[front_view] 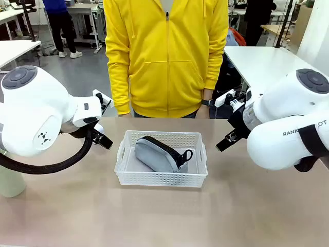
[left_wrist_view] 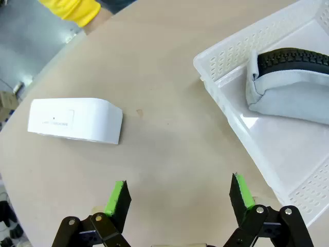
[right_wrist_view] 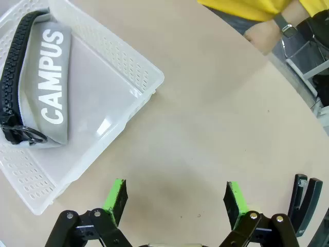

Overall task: Efficiently arrange items inside the basket to fit them all.
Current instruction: Pick up the Digital clock and place it inside the Organizing basket.

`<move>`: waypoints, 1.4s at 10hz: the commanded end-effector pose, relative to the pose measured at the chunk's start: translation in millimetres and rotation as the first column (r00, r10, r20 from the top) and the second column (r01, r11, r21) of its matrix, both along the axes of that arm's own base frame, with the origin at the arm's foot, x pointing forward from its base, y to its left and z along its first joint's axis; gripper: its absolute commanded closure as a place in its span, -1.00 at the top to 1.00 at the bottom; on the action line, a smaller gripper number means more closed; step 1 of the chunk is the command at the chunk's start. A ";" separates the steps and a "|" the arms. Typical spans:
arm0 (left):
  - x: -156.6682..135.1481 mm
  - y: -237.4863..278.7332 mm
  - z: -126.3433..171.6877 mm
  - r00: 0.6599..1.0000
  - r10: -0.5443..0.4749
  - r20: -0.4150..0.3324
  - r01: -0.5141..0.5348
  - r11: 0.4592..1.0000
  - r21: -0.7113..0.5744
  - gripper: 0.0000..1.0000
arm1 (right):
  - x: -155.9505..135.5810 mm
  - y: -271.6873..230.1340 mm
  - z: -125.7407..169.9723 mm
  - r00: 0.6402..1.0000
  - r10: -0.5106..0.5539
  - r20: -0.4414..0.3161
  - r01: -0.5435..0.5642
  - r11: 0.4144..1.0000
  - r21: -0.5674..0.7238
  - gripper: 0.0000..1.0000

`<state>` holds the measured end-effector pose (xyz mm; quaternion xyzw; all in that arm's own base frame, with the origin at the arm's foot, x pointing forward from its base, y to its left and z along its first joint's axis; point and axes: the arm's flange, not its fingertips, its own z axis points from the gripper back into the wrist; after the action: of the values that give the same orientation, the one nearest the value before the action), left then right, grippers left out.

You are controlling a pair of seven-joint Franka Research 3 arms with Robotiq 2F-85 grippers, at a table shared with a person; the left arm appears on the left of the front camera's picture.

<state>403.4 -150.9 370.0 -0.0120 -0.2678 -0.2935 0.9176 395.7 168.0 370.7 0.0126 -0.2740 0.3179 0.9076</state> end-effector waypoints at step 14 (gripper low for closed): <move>0.0 0.0 0.1 1.000 0.000 0.000 0.000 1.000 0.000 1.00 | 0.0 0.0 0.0 1.000 0.000 0.000 0.000 1.000 0.000 1.00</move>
<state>403.4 -150.9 370.0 -0.0121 -0.2678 -0.2932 0.9177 395.7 168.1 370.6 0.0123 -0.2738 0.3184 0.9075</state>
